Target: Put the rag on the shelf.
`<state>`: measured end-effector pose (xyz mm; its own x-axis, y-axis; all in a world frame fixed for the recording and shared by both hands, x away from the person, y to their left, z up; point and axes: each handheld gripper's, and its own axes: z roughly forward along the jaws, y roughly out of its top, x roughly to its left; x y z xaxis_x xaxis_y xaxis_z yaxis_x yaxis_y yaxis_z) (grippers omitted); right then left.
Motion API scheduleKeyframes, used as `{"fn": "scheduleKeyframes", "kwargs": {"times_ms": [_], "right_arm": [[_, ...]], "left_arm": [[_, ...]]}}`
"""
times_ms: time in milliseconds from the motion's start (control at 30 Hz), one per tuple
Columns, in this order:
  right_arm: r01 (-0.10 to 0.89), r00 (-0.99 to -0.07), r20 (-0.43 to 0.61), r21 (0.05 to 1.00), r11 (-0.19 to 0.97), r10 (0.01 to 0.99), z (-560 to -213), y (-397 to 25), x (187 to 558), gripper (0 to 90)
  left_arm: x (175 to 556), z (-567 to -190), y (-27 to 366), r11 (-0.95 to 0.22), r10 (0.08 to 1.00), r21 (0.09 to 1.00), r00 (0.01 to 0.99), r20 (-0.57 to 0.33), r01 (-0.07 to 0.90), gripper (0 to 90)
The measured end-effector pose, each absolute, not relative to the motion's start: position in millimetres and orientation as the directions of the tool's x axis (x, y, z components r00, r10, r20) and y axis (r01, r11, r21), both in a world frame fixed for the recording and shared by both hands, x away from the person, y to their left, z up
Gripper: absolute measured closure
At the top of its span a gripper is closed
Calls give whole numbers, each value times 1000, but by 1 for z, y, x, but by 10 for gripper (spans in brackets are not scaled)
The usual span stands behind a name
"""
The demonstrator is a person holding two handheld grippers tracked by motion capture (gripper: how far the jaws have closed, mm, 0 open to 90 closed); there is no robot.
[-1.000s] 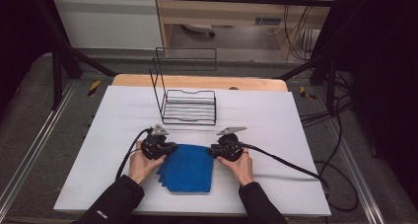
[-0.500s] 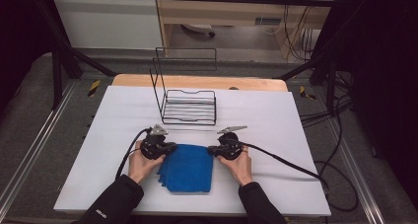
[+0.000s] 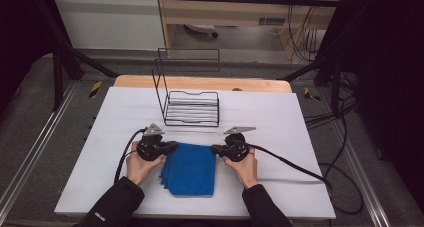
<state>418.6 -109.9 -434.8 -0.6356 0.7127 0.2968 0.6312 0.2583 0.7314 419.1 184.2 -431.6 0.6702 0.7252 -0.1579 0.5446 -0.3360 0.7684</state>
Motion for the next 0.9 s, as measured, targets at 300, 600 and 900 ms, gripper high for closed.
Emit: {"fn": "scheduleKeyframes", "kwargs": {"times_ms": [300, 600, 900], "right_arm": [[590, -656, 289, 773, 234, 698, -423, -112, 413, 865], [534, -683, 247, 810, 240, 687, -411, -113, 407, 866], [479, -700, 220, 851, 217, 679, -393, -115, 400, 866]], "left_arm": [[409, -417, 190, -294, 716, 802, 675, -175, 519, 851], [400, -405, 192, -284, 717, 827, 680, -154, 486, 852], [390, -390, 194, -269, 712, 856, 689, -132, 442, 851]]}}
